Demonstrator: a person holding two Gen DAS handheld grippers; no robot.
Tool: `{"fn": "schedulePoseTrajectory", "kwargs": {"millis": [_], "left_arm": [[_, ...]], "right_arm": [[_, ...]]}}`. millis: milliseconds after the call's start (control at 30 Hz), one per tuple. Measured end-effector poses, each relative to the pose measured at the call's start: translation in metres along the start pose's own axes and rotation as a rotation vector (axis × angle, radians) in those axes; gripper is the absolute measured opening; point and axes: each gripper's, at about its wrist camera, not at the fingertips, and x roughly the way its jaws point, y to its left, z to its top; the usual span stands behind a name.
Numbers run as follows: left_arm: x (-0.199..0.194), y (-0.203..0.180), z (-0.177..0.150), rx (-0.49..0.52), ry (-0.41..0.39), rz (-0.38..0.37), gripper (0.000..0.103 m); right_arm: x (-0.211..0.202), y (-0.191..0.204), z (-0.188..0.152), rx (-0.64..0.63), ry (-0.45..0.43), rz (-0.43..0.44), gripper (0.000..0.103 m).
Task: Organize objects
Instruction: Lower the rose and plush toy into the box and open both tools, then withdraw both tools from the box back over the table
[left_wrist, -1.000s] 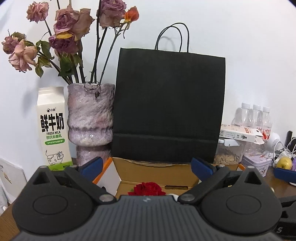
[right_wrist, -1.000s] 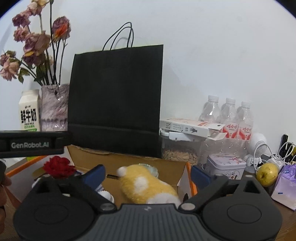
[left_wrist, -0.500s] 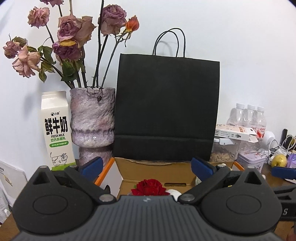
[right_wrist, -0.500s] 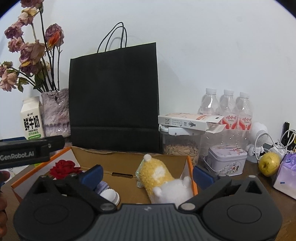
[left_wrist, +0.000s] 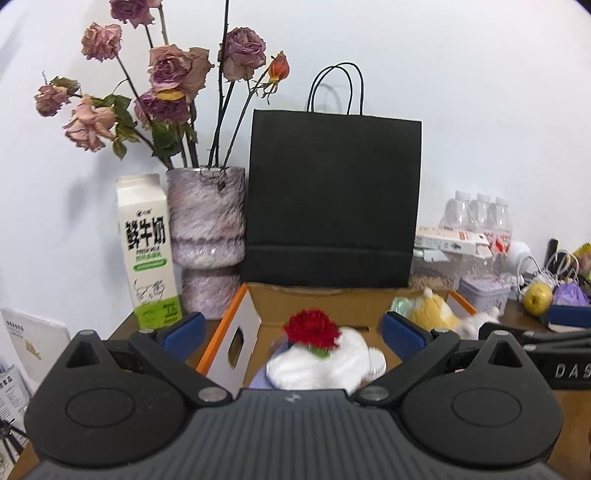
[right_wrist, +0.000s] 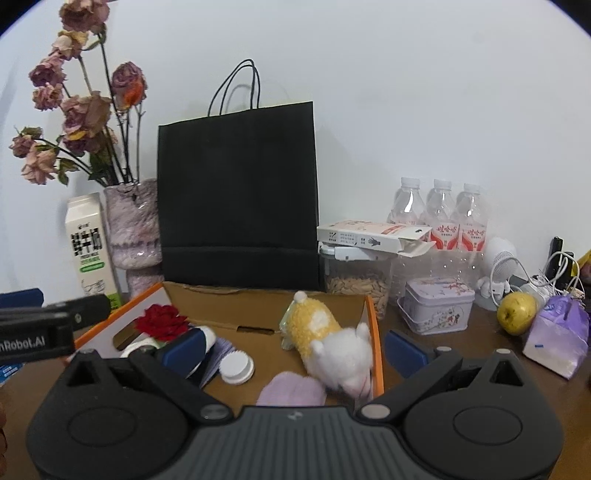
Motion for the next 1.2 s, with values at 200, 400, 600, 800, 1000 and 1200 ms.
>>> {"fn": "schedulePoseTrajectory", "kwargs": {"millis": [200,400,600,800,1000,1200], "left_arm": [[-0.04,0.006,-0.012,-0.005,0.041,0.013,0.103],[-0.084,0.008,-0.023,-0.004,0.072,0.014,0.103],[-0.131,0.006,-0.035,0.015,0.097,0.017,0.103],[-0.17,0.006,-0.047,0.019,0.108,0.023,0.103],[-0.193,0.007,-0.058,0.021,0.119,0.03,0.103],[-0.204,0.006,-0.063,0.02,0.129,0.041,0.103]], "right_arm": [[-0.039,0.008,-0.009,-0.001,0.033,0.017,0.103],[-0.085,0.017,-0.024,-0.006,0.053,0.039,0.103],[-0.132,0.025,-0.04,-0.013,0.055,0.036,0.103],[-0.17,0.028,-0.058,-0.011,0.064,0.039,0.103],[-0.194,0.028,-0.071,-0.015,0.073,0.04,0.103],[-0.204,0.027,-0.075,-0.015,0.071,0.042,0.103]]}}
